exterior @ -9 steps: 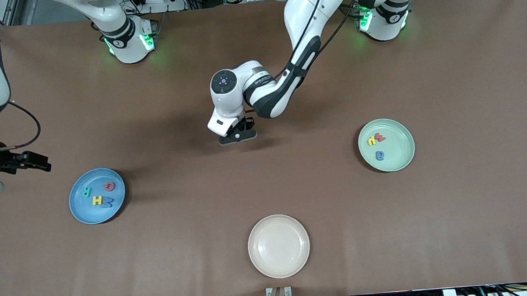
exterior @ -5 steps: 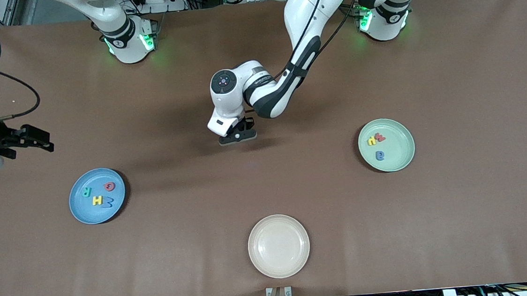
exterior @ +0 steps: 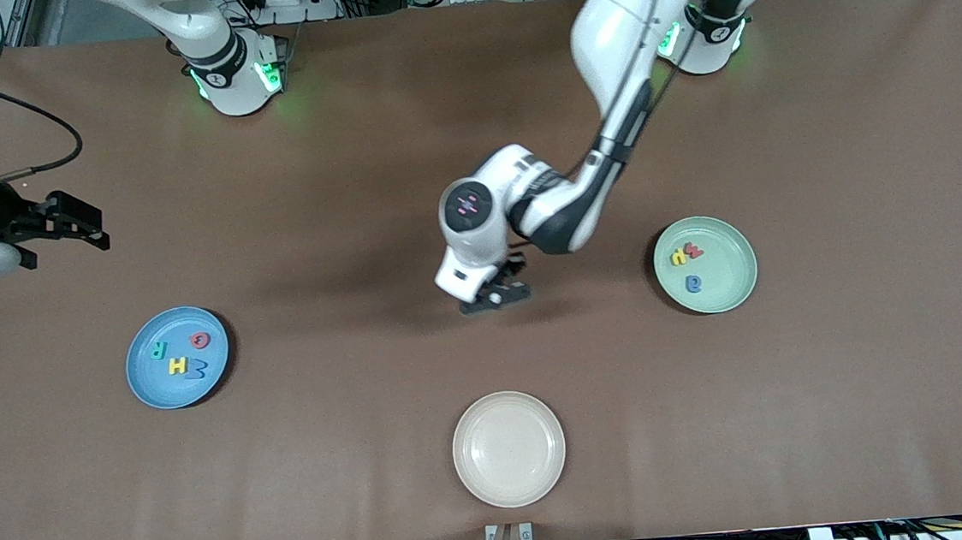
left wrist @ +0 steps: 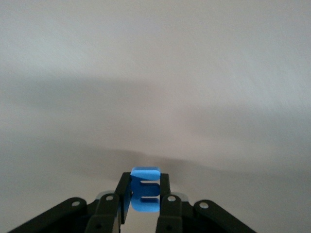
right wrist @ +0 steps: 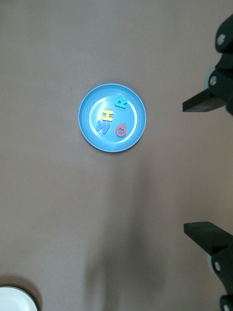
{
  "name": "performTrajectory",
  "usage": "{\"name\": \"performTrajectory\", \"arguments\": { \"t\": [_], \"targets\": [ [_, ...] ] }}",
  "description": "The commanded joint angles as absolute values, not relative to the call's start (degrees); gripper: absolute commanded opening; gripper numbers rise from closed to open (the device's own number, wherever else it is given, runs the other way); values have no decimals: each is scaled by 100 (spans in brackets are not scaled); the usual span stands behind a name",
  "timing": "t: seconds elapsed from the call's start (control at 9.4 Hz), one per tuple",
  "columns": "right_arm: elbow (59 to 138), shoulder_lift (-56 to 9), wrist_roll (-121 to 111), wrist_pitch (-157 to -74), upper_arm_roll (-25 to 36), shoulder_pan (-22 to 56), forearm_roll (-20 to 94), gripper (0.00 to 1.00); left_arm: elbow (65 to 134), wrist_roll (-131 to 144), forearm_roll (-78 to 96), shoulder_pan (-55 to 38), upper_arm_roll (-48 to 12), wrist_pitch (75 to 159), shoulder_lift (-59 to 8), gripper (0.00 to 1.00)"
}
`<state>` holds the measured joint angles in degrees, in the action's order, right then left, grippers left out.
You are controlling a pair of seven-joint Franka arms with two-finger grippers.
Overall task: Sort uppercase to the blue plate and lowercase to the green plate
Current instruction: 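Carry the blue E over the green plate and open the left gripper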
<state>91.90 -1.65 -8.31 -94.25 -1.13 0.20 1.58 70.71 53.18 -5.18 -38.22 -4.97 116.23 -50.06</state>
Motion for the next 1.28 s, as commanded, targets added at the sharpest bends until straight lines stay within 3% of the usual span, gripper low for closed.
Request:
{"name": "performTrajectory", "arguments": {
  "t": [0.0,0.21,0.53,0.64,0.96,1.17],
  "targets": [
    [9036,-79,-861,-9247,-132,0,176,100,7233,4217,-554,-3019,-598,10858,-4493,0],
    [8703,-88,-774,-8993,-123,17,167,100,7338,3501,-632,-2603,-528,10435,-4360,0],
    [8386,-88,-327,-8579,26,70,167,100,7899,2500,-817,-1849,-501,10432,-3869,0],
    [8280,-88,-116,-8465,61,70,141,100,8223,2453,-817,-1559,-544,10502,-3667,0],
    [8297,17,-35,-8455,219,70,97,100,10365,1665,-782,-820,-571,11922,-2508,0],
    [8271,18,-44,-8455,333,201,97,100,10651,1591,-695,-747,-571,12101,-2409,0]
  ]
}}
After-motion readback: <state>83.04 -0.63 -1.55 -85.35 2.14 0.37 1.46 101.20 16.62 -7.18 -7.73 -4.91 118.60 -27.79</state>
